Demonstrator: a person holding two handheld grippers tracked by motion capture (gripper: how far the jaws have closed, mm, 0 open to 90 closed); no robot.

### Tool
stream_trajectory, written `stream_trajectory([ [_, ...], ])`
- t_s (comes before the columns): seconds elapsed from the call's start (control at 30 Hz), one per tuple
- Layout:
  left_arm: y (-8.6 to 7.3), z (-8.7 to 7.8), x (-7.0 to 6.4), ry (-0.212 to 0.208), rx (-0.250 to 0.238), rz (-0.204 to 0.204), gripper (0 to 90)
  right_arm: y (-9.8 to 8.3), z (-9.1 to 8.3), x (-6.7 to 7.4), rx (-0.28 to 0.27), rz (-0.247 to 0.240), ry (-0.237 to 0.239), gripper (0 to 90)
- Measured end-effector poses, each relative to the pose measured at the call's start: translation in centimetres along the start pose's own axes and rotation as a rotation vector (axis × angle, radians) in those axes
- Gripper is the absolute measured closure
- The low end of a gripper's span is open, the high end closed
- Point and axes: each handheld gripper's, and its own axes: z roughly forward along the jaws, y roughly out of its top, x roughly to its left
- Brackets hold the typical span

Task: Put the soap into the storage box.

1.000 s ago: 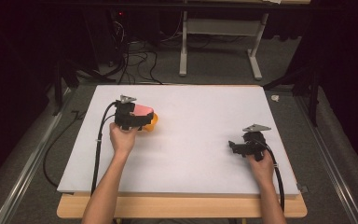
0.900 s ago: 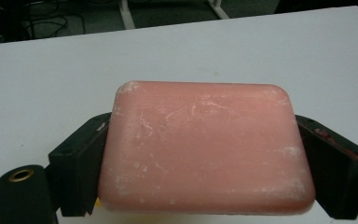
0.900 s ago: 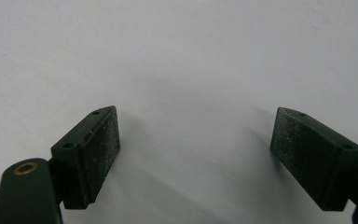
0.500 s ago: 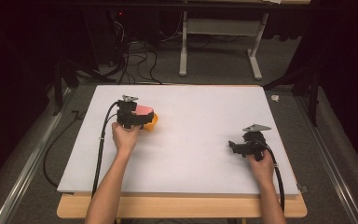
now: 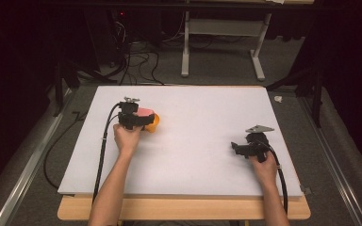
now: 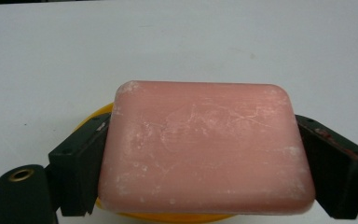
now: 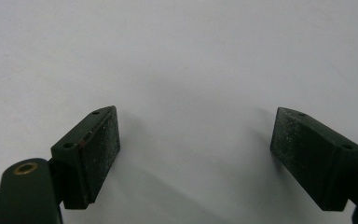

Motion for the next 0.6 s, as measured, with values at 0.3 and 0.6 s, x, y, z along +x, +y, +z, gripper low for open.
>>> stream_trajectory([
  [0.3,-0.3,0.9,0.1,0.014,0.028,0.003,14.0,0.0,0.0,0.0,0.0,0.0,0.0,16.1],
  [0.6,-0.4,1.4,0.1,0.024,0.043,0.002,14.0,0.0,0.0,0.0,0.0,0.0,0.0,16.1],
])
